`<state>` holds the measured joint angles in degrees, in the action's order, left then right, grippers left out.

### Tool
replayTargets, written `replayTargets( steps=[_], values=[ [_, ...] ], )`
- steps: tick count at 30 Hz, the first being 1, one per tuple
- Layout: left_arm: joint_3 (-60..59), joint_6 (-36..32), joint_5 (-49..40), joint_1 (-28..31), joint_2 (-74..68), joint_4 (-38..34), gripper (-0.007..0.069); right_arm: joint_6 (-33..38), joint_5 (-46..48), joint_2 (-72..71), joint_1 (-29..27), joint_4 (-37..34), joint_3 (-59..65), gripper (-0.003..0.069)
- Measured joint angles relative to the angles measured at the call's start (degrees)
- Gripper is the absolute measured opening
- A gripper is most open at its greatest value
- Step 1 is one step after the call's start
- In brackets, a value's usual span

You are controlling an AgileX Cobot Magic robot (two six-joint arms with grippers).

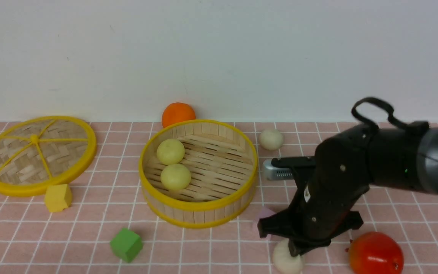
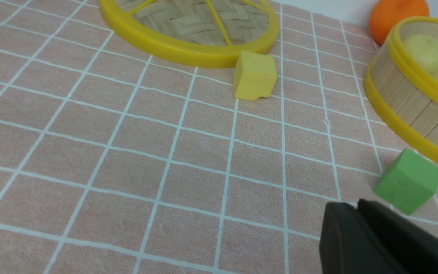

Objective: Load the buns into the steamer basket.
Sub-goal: Use the right arm to put the steamed stuffed bun into the steamer

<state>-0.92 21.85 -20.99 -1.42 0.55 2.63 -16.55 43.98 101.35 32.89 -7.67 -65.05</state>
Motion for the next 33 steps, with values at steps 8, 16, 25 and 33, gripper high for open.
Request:
replayTargets(
  steps=[8, 16, 25, 33],
  values=[
    [0.0, 0.0, 0.0, 0.0, 0.0, 0.0, 0.0087, 9.2, 0.5, -2.2, 0.0, -7.9, -16.0, 0.0017],
    [0.0, 0.0, 0.0, 0.0, 0.0, 0.0, 0.0097, 12.2, -9.4, 9.6, 0.0, -11.0, -24.7, 0.0017],
    [0.0, 0.0, 0.0, 0.0, 0.0, 0.0, 0.0107, 13.7, -12.8, 18.6, 0.0, -16.2, -24.8, 0.0018],
    [0.0, 0.0, 0.0, 0.0, 0.0, 0.1, 0.0114, 13.7, -12.1, 18.1, 0.0, -15.6, -25.4, 0.0143]
  ],
)
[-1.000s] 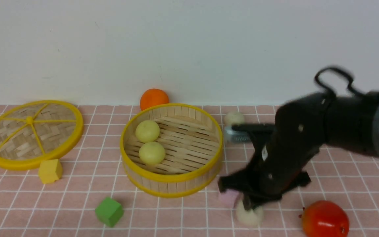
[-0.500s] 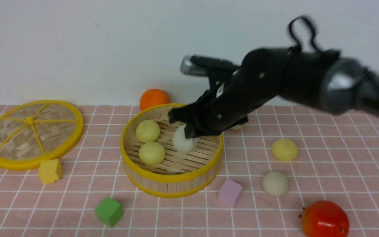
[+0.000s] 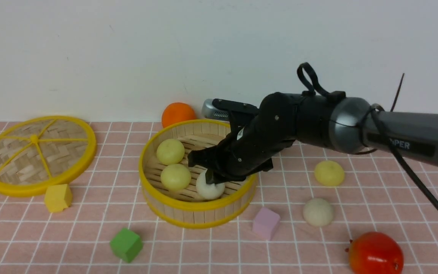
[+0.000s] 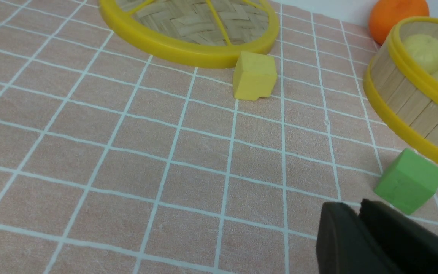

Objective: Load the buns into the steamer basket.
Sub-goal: Use the right arm to put the steamed stuffed bun into the steamer, then use the right arm to grab a steamed stuffed bun

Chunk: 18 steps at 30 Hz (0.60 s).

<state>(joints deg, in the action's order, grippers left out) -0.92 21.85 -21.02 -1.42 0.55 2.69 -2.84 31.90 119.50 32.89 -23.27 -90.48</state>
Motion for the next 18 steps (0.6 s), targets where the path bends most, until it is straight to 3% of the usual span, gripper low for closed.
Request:
replayTargets(
  steps=[2, 3, 5, 8, 13, 18],
  values=[
    [0.0, 0.0, 0.0, 0.0, 0.0, 0.0, 0.0115, 0.0, 1.7, -0.9, 0.0, 1.1, -0.4, 0.0195],
    [0.0, 0.0, 0.0, 0.0, 0.0, 0.0, 0.0117, 0.0, 5.2, -2.3, -0.1, 3.0, -1.3, 0.0279],
    [0.0, 0.0, 0.0, 0.0, 0.0, 0.0, 0.0119, -0.1, 9.5, -4.6, -0.6, 5.2, -2.4, 0.0354],
    [0.0, 0.0, 0.0, 0.0, 0.0, 0.0, 0.012, -1.2, 16.2, -9.7, -1.8, 8.9, -3.0, 0.0427],
    [0.0, 0.0, 0.0, 0.0, 0.0, 0.0, 0.0128, -5.3, 22.3, -16.4, -4.0, 15.9, 0.5, 0.0424],
    [0.0, 0.0, 0.0, 0.0, 0.0, 0.0, 0.0129, -10.6, 19.2, -16.9, -8.9, 19.2, 13.7, 0.0311]
  ],
)
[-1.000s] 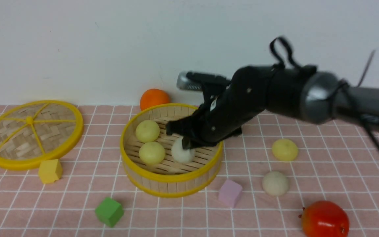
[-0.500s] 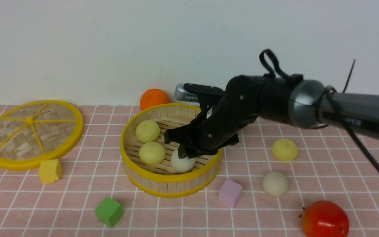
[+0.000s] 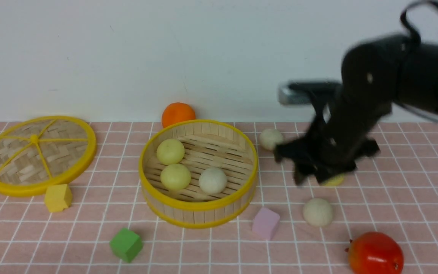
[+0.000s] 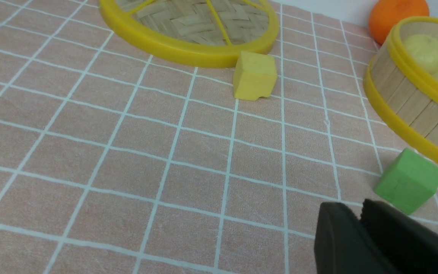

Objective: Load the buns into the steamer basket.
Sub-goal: Use the right arm to grab a steamed stuffed bun

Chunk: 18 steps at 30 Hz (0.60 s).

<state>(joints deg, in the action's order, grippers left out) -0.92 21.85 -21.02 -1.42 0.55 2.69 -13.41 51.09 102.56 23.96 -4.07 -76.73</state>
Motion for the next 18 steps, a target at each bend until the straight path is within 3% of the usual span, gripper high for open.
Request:
replayTargets(
  steps=[4, 10, 18],
  values=[
    [0.0, 0.0, 0.0, 0.0, 0.0, 0.0, 0.0129, -0.2, -5.8, 1.0, -3.1, -1.3, 5.1, 0.0265],
    [0.0, 0.0, 0.0, 0.0, 0.0, 0.0, 0.0137, -0.1, -10.3, 3.4, -7.2, -4.9, 5.7, 0.0253],
    [0.0, 0.0, 0.0, 0.0, 0.0, 0.0, 0.0147, 3.5, -11.5, 4.2, -7.4, -10.4, 5.7, 0.0253]
  ],
)
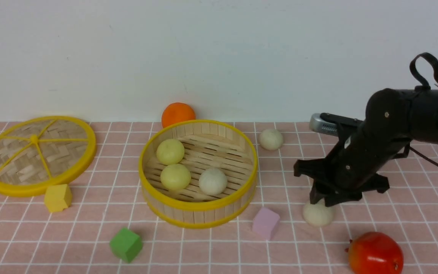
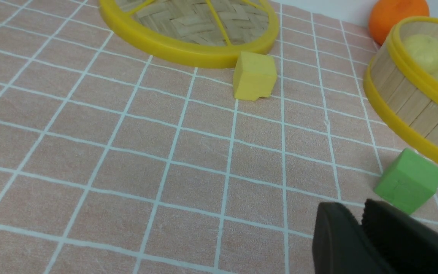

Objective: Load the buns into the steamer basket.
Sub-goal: Use the right arm to grab a steamed stuffed bun, then use the right arm to put the steamed stuffed bun into the steamer

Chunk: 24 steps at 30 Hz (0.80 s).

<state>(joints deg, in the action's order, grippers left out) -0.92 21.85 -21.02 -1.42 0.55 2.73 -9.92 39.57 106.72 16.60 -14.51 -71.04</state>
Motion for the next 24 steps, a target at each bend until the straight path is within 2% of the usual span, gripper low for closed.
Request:
replayTargets(
  steps=[11, 14, 16, 17, 21, 24],
  values=[
    [0.0, 0.0, 0.0, 0.0, 0.0, 0.0, 0.015, 0.6, -0.6, 2.5, 0.0, 1.2, 0.0, 0.0232],
    [0.0, 0.0, 0.0, 0.0, 0.0, 0.0, 0.0154, 0.6, -0.9, 2.5, 0.0, 1.2, 0.0, 0.0163],
    [0.0, 0.0, 0.0, 0.0, 0.0, 0.0, 0.0158, 0.6, -0.7, 2.5, 0.0, 1.2, 0.0, 0.0057],
    [0.0, 0.0, 0.0, 0.0, 0.0, 0.0, 0.016, 0.6, -0.4, 2.5, 0.0, 1.2, 0.0, 0.0029],
    [0.0, 0.0, 0.0, 0.0, 0.0, 0.0, 0.016, 0.8, 1.7, 1.6, 0.2, 1.8, -0.7, 0.0018],
    [0.0, 0.0, 0.0, 0.0, 0.0, 0.0, 0.0165, 1.0, 5.7, -0.3, 2.2, 4.1, -6.3, 0.0018]
  ],
)
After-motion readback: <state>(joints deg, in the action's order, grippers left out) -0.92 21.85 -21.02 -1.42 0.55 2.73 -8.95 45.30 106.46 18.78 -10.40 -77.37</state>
